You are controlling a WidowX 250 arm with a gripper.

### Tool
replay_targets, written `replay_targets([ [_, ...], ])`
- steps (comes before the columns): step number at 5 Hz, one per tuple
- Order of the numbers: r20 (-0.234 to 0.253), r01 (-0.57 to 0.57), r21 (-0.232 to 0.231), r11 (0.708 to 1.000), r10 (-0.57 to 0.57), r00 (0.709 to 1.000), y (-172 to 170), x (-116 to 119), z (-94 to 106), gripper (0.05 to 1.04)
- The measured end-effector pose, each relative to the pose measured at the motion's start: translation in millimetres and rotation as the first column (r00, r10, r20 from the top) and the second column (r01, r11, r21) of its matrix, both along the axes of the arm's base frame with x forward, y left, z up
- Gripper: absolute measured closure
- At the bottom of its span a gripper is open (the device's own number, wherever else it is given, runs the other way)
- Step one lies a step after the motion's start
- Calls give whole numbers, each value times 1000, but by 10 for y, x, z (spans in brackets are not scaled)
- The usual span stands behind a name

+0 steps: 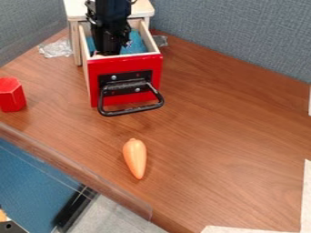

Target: Take the white object out of the drawer and put it on the center of the table

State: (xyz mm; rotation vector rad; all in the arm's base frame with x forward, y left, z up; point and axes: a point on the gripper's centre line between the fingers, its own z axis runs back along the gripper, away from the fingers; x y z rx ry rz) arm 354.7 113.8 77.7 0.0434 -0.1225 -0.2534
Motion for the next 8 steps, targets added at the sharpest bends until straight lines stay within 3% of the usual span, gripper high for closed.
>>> replay_targets([
  [1, -3, 0, 9, 1000, 0, 1000, 5, -15, -19, 969],
  [2, 0, 3, 10, 1000, -3, 1000, 3, -19, -40, 1034],
  [4, 18, 14, -42, 999, -13, 1000, -82, 5, 70, 1035],
  [5, 83, 26, -71, 997, -20, 996, -129, 61, 355, 1035],
  [6, 121, 24, -88, 996, -13, 993, -111, 71, 514, 1035],
  [8, 168, 47, -118, 992, -27, 985, -186, 39, 696, 1035],
])
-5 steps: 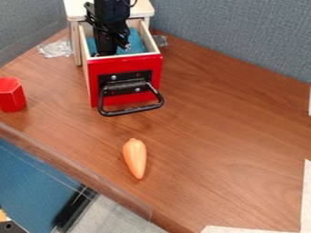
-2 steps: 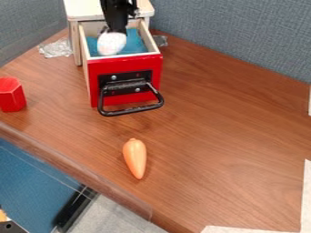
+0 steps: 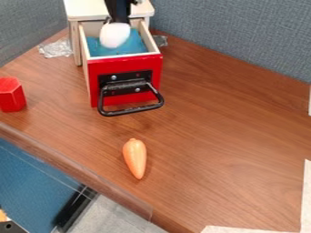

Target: Take the white object out of the drawer and put it on the center of the table

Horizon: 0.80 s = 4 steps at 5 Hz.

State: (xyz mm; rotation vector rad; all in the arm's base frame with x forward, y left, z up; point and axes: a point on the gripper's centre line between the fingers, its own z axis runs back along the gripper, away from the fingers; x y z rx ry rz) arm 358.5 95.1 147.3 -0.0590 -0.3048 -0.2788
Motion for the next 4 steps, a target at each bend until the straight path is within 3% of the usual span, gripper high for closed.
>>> replay_targets([
  [2, 15, 82, -36, 996, -81, 997, -366, -179, 132, 1035],
  [4, 20, 201, -71, 977, -200, 980, -953, -217, 19, 1035],
])
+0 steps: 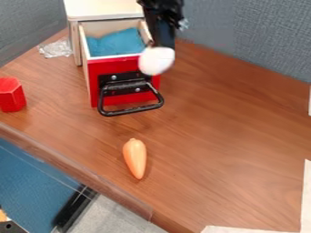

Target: Take the white object out of the drawer and put it on the center of the table

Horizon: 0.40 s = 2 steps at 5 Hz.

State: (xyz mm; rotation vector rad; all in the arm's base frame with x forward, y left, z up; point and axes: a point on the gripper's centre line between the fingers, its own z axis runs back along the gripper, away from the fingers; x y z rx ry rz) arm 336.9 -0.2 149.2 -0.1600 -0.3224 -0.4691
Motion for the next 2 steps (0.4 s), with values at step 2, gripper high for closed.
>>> replay_targets([
  [2, 9, 94, 46, 995, -94, 995, -510, 130, -294, 1035],
])
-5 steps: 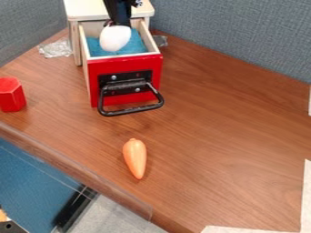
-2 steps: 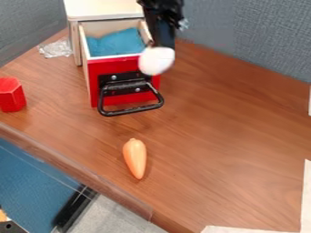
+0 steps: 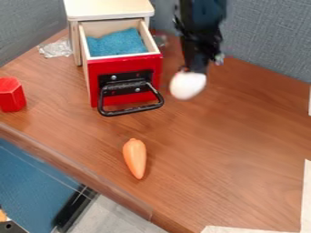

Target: Take the white object out of the drawer and put it on the center of the table

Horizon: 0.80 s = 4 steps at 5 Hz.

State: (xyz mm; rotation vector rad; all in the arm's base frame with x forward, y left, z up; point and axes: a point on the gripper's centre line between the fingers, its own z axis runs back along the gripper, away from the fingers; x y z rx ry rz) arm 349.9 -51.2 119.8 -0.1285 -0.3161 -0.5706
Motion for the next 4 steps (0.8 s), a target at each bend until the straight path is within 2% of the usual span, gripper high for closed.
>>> replay_targets([
  [1, -15, 49, 11, 999, -49, 999, -318, 174, -232, 1035],
  [2, -4, 46, 10, 999, -46, 999, -383, 337, -315, 1035],
  [3, -16, 53, 13, 999, -53, 998, -401, 400, -473, 1016],
  [4, 8, 52, 16, 999, -52, 999, -392, 407, -527, 873],
])
